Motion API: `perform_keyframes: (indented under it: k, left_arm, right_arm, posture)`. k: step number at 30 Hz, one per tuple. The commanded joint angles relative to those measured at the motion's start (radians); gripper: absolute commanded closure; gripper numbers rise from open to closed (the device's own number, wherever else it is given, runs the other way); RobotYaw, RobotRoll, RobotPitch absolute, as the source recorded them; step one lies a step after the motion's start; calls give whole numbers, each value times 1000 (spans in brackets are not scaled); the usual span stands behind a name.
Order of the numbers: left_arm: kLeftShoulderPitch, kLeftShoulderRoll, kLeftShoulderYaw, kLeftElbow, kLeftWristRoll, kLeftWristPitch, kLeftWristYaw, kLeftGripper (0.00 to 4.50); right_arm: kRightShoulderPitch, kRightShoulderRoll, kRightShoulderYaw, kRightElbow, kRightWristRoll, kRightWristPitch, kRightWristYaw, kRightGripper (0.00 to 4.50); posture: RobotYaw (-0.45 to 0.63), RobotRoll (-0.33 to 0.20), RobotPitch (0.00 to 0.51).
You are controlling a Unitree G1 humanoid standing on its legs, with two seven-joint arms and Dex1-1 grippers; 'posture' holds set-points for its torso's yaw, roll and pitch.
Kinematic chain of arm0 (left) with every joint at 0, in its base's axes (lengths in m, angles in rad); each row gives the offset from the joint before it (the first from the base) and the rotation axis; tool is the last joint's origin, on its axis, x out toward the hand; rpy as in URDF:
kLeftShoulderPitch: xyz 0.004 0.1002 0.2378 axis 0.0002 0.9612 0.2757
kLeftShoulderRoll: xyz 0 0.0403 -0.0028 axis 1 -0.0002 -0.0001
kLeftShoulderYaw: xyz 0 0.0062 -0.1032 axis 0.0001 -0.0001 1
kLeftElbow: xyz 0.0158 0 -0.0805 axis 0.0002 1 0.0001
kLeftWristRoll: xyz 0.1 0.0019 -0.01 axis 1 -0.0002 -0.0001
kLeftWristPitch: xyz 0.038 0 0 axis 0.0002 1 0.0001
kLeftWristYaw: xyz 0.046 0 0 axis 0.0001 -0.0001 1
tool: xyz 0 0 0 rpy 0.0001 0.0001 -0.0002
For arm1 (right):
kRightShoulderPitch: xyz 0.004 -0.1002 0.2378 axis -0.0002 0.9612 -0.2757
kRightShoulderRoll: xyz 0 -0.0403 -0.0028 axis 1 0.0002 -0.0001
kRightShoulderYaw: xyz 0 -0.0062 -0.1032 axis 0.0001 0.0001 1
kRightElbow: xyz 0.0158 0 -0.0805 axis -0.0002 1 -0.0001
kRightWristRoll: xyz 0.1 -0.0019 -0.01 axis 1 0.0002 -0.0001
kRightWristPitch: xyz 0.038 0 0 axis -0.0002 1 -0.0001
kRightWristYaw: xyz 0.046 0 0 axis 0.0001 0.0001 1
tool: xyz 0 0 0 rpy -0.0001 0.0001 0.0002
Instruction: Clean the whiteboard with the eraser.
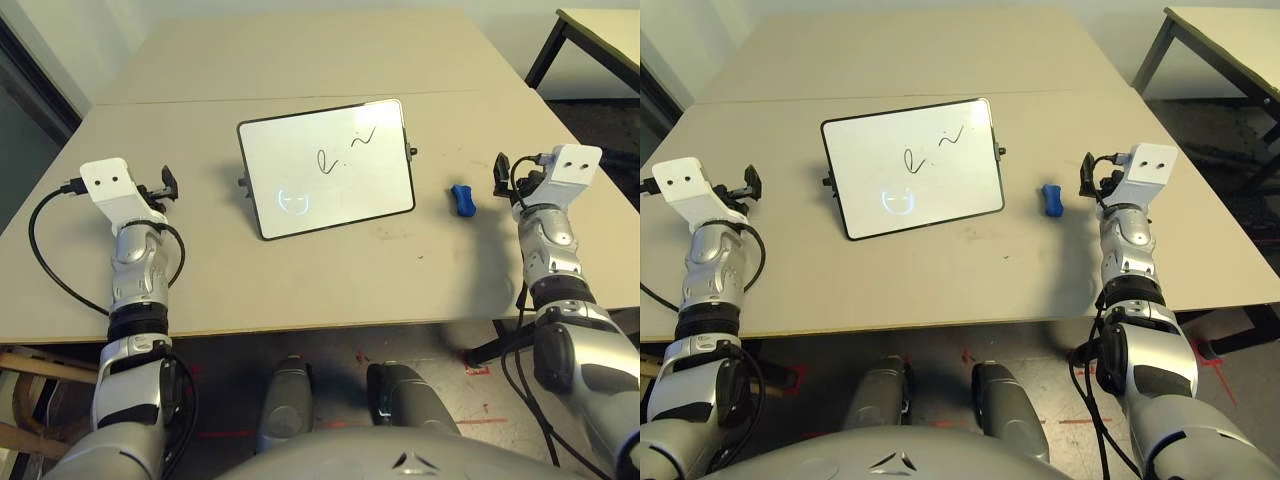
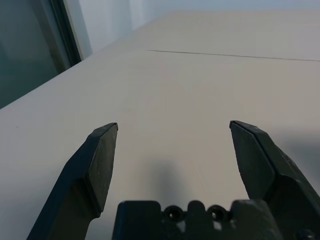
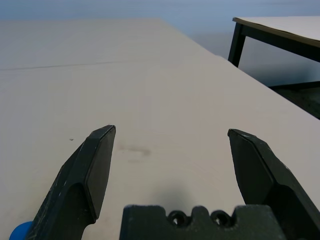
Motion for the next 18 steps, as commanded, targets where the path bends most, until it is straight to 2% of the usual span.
perform_keyframes:
  k: [1, 7, 10, 14, 18]
  left_arm:
    - [22, -2, 3, -36, 3, 24, 0, 0]
    - [11, 27, 4, -41, -8, 39, -48, 0]
    - [-17, 70, 7, -24, -31, 32, -135, 0]
    - [-42, 150, 7, -7, -80, 31, -322, 0]
    - [-37, 231, -1, -24, -154, 89, -555, 0]
  right_arm:
    - [-4, -6, 3, 6, -5, -2, 4, 30]
    - [19, 8, 18, -86, -1, 42, 17, 30]
    - [19, 10, 33, -189, -5, 146, -8, 30]
    - [30, -1, 61, -382, 7, 426, -28, 30]
    - [20, -26, 75, -562, 60, 814, -12, 30]
  posture:
    - [304, 0, 79]
    - [279, 0, 84]
    - [289, 0, 81]
    - [288, 0, 88]
    - [289, 0, 92]
